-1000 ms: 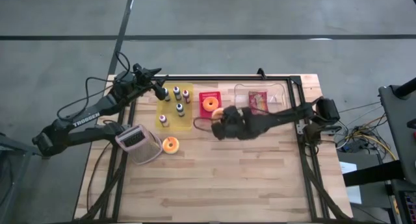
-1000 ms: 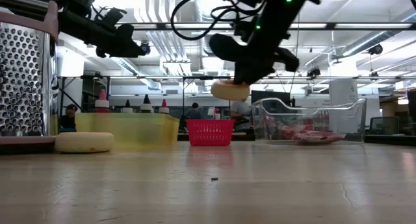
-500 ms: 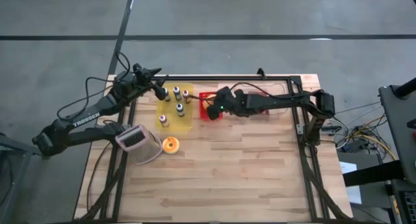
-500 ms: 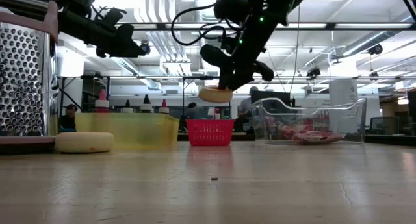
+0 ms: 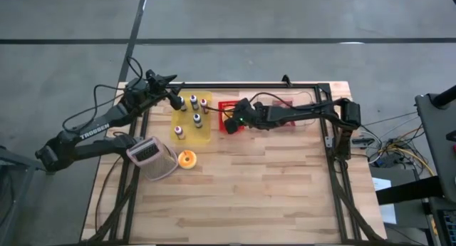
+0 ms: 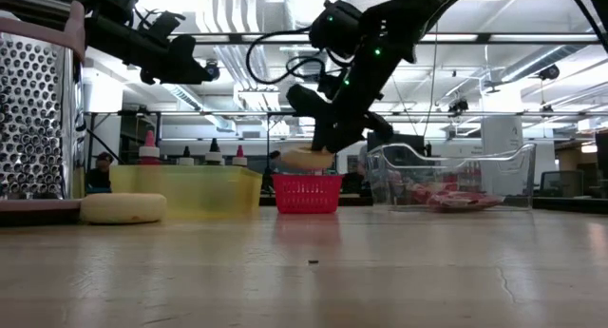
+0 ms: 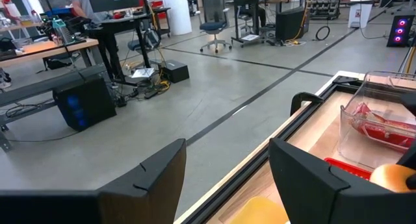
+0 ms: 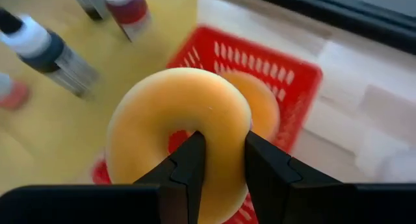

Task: Pick & Place Food Item
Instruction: Put the right orange donut into the red bin

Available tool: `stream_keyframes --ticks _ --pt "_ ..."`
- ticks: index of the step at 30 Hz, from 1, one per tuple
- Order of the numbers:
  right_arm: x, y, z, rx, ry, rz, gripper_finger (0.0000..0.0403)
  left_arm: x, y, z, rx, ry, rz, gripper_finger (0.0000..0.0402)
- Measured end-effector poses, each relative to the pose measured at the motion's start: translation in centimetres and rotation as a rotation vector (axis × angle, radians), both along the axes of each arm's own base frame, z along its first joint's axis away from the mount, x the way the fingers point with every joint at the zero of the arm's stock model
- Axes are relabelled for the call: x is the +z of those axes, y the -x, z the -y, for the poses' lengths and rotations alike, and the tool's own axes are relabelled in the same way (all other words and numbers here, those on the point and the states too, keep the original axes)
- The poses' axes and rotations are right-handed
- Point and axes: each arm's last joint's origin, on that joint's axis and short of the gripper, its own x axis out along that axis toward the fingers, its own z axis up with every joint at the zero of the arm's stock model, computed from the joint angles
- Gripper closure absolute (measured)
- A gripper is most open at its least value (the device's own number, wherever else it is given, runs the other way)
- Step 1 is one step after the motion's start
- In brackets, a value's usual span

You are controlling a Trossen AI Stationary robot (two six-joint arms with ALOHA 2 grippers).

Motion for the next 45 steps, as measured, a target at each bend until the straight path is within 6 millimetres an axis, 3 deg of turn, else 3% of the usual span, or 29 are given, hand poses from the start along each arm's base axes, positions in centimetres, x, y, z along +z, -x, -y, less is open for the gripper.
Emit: stream_keyframes --ticks 26,40,45 --pt "-2.9 -0.9 -0.2 -0.015 -0.028 -0.045 0.0309 0.0 0.0 0.0 0.0 0.0 0.0 0.0179" --pt "-0.8 -1.6 -0.6 0.003 0.017 -0.089 0.031 0.0 0.0 0.0 0.0 0.0 0.0 0.0179" --pt "0.4 -1.8 -1.3 -0.035 0.114 -0.13 0.0309 0.0 0.0 0.0 0.0 0.0 0.0 0.0179"
